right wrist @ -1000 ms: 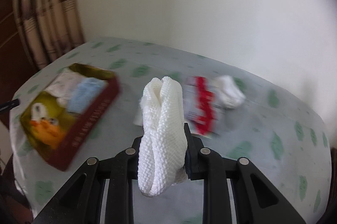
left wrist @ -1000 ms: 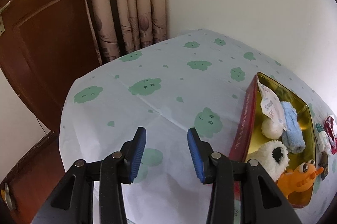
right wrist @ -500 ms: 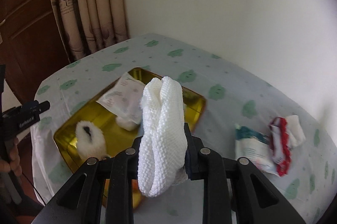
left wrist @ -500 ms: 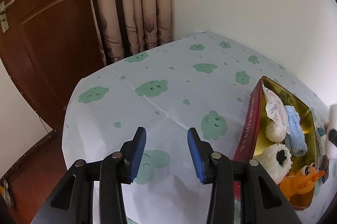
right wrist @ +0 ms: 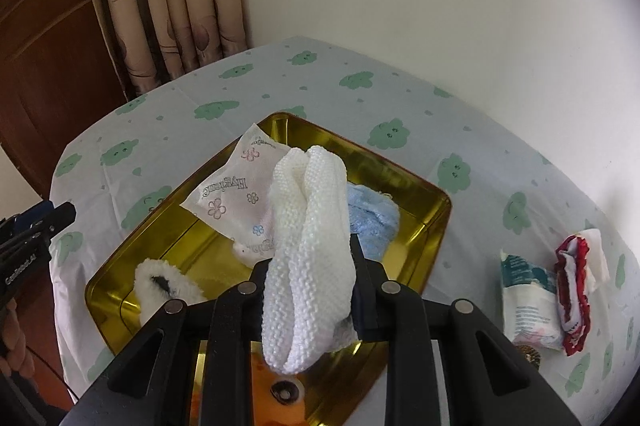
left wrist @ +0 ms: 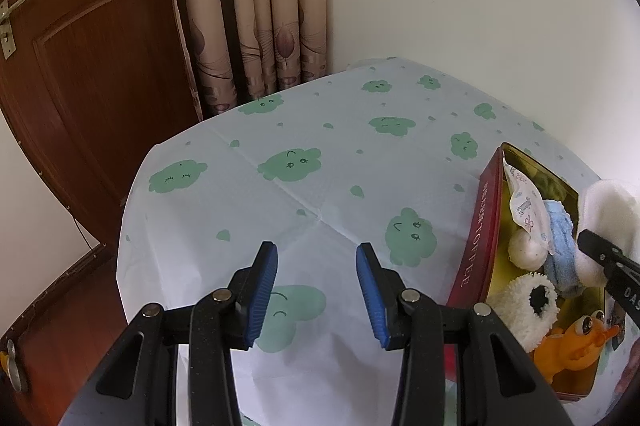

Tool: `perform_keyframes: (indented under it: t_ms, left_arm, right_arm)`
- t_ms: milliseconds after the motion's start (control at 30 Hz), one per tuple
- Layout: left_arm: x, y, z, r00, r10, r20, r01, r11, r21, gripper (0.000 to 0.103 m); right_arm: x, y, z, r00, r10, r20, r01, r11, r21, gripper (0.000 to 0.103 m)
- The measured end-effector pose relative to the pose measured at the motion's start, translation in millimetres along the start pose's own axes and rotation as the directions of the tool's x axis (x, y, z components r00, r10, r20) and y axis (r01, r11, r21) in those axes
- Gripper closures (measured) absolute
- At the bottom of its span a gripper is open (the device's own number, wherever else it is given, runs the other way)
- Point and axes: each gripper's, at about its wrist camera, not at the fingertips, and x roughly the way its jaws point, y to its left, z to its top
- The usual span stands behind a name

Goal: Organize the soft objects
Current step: 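Carry the white knitted cloth into the tin and open the right gripper, then reach the right gripper to the brown patterned pouch and grasp it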

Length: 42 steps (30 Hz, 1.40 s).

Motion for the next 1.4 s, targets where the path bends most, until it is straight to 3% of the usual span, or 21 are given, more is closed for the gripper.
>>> perform_keyframes:
  t_ms: [233, 333, 400, 467, 767, 933, 1167, 1400]
  left_arm:
    - [-1, 0, 0, 1.000, 0.001, 0.001, -0.001, 1.000, 0.001, 0.061]
    - [0, -1, 0, 1.000, 0.000, -0.001, 0.000, 1.000, 0.004, 0.061]
    - [-1, -1, 0, 1.000, 0.000, -0.002, 0.000, 1.000, 0.006, 0.061]
    - [-1, -1, 0, 1.000, 0.000, 0.002, 0.000, 1.000, 0.005, 0.061]
    - [-2, -2, 0, 1.000, -0.004, 0.002, 0.004, 1.000, 0.011, 0.061]
    - [-2, -3, 0, 1.000, -0.001, 0.006, 0.001, 1.000, 0.012, 0.061]
    - [-2, -3, -1, 1.000, 0.005, 0.012, -0.005, 1.000, 0.013, 0.061]
    - [-3, -5, -2, 1.000, 0.006, 0.013, -0.006, 1.000, 0.027, 0.061]
  right_arm:
    - [5, 7, -3, 1.000, -0.004, -0.015, 0.003, 1.000, -0.016, 0.075]
    - [3, 9, -2, 1.000, 0.008, -0.008, -0.008, 1.000, -0.012, 0.063]
    - [-2, 10, -2, 1.000, 0.016, 0.009, -0.015, 1.000, -0.011, 0.049]
    - [-7, 10, -1, 0.999, 0.022, 0.025, -0.022, 1.000, -0.008, 0.044]
    - [-39, 2, -9, 0.997, 0.038, 0.073, -0.040, 0.999, 0.024, 0.039]
    - [-56, -21, -25, 0.996, 0.008, 0.094, -0.015, 0.997, 0.070, 0.033]
    - [-76, -81, -68, 0.991, -0.117, 0.067, 0.108, 0.985, 0.133, 0.031]
    - [-67, -128, -99, 0.983, -0.182, 0.003, 0.177, 0.958, 0.224, 0.030]
